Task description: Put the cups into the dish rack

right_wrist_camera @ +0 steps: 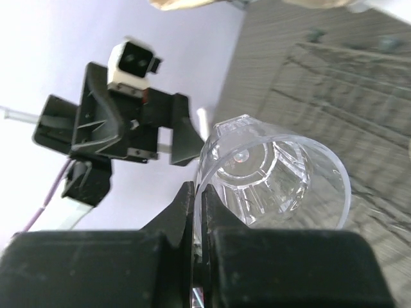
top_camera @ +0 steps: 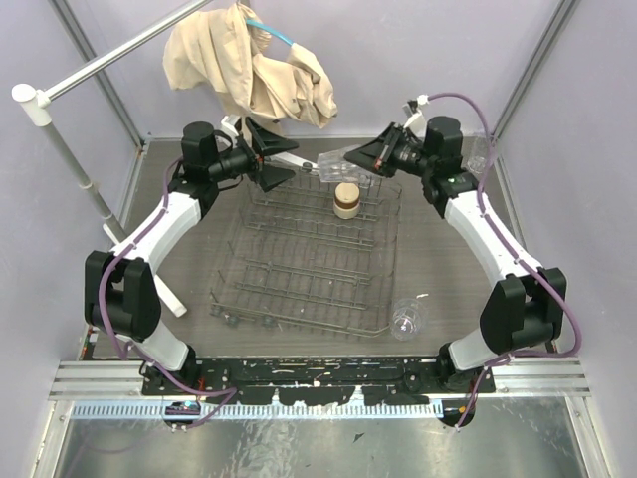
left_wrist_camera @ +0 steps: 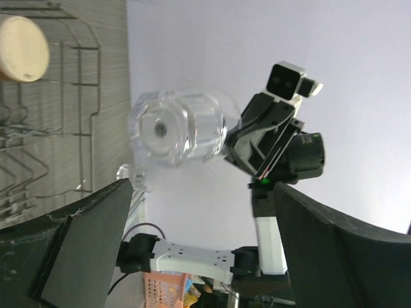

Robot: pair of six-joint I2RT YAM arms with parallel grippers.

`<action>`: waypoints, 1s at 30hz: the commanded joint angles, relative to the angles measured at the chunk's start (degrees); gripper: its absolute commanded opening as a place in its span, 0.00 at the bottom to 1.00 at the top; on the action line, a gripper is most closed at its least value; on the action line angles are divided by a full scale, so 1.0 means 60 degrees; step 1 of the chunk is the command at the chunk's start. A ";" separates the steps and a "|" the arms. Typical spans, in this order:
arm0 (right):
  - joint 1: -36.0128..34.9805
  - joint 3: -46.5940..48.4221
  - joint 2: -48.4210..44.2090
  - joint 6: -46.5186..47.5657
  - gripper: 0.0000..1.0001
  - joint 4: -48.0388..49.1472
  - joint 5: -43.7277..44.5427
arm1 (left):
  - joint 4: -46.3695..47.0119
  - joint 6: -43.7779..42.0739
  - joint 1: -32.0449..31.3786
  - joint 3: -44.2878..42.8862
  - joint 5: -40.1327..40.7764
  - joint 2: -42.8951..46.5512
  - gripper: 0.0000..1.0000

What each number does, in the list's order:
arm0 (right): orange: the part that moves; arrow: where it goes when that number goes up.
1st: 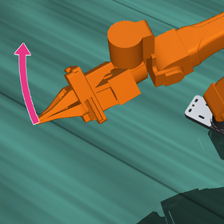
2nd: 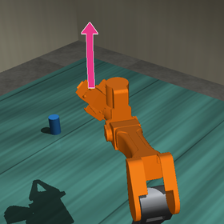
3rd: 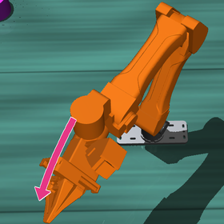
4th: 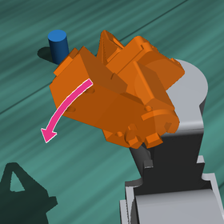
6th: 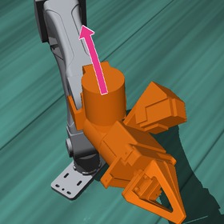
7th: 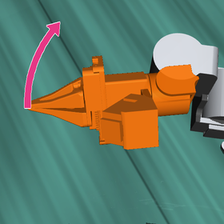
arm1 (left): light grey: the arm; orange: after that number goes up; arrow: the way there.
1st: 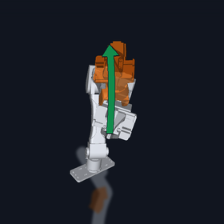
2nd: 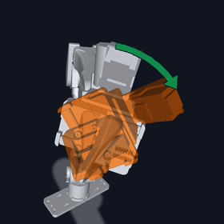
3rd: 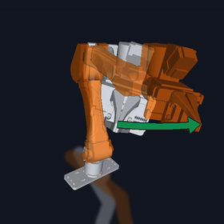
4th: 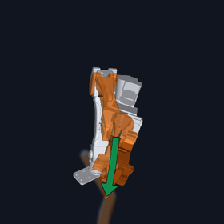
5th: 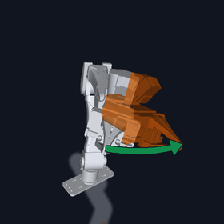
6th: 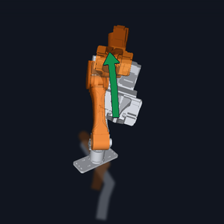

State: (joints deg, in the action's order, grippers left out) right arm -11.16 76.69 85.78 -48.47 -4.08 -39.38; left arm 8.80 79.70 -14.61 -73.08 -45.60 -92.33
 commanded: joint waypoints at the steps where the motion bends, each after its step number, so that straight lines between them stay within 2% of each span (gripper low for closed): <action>1: -0.0616 -0.0566 -0.0296 -0.2567 0.01 0.4405 -0.0568 | 0.1288 0.0897 -0.0073 0.0133 -0.0046 0.0230 0.98; 3: -0.0852 -0.0755 -0.0136 -0.3212 0.01 0.5240 -0.0497 | 0.1177 0.0874 -0.0083 0.0187 -0.0009 0.0283 0.98; 7: -0.1307 -0.0665 0.0105 -0.3492 0.01 0.5830 -0.0297 | 0.1110 0.0878 -0.0076 0.0241 0.0031 0.0329 0.98; 21: -0.1463 -0.0465 0.0397 -0.3362 0.01 0.6198 0.0171 | 0.1447 0.1403 -0.0086 0.0233 0.0040 0.0365 1.00; 30: -0.1579 -0.0335 0.0761 -0.3525 0.01 0.6600 0.0403 | 0.1547 0.1512 -0.0144 0.0366 0.0049 0.0405 0.94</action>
State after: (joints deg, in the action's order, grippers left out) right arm -19.94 71.35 90.35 -68.31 29.08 -38.33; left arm 15.90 88.20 -15.18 -71.79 -45.10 -91.85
